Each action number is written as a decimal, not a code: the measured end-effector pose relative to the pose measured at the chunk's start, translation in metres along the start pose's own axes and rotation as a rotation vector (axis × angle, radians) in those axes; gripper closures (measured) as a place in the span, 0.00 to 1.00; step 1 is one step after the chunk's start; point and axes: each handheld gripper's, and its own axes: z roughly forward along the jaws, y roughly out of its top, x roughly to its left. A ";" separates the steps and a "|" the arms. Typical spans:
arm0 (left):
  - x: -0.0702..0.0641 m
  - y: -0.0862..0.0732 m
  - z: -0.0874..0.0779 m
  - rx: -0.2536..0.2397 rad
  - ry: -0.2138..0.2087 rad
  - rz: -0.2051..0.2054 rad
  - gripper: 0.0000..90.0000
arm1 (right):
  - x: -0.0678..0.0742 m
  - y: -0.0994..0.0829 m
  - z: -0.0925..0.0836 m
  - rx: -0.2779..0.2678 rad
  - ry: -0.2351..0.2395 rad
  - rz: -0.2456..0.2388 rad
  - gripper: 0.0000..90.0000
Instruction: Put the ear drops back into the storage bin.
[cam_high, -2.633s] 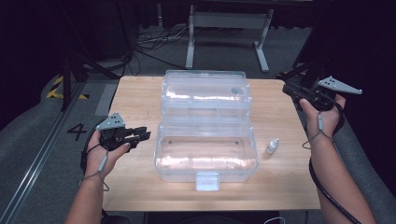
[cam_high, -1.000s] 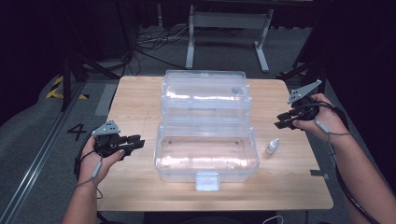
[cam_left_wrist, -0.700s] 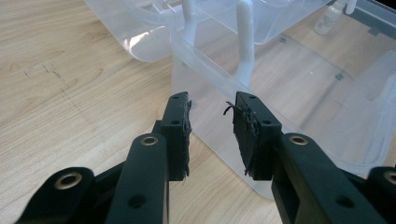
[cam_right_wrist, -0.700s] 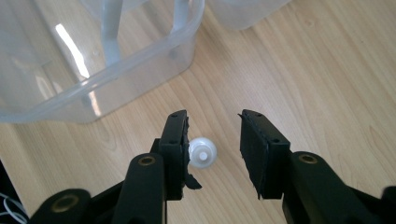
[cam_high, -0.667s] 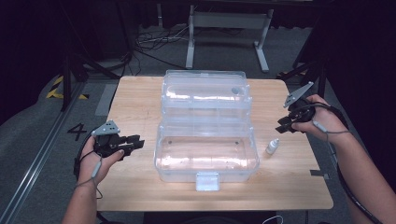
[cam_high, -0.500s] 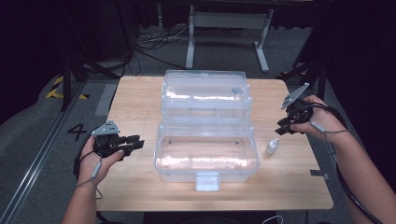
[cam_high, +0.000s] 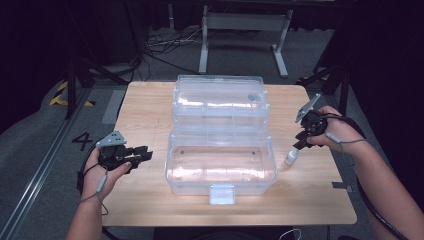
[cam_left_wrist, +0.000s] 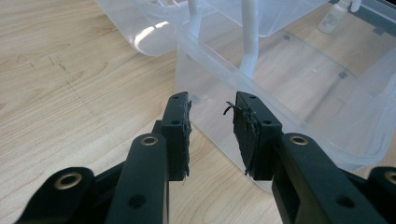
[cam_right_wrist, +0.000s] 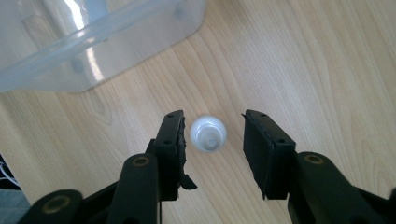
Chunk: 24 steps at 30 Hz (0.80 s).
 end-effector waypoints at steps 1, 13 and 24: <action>0.000 -0.001 0.000 -0.001 0.002 -0.001 0.74 | 0.000 0.000 0.001 0.008 0.002 -0.001 0.67; -0.001 -0.001 -0.001 -0.001 0.006 -0.004 0.73 | -0.003 0.000 0.016 0.060 0.025 -0.010 0.67; 0.000 -0.001 -0.002 0.000 0.003 -0.005 0.73 | -0.004 0.000 0.029 0.095 0.038 -0.005 0.66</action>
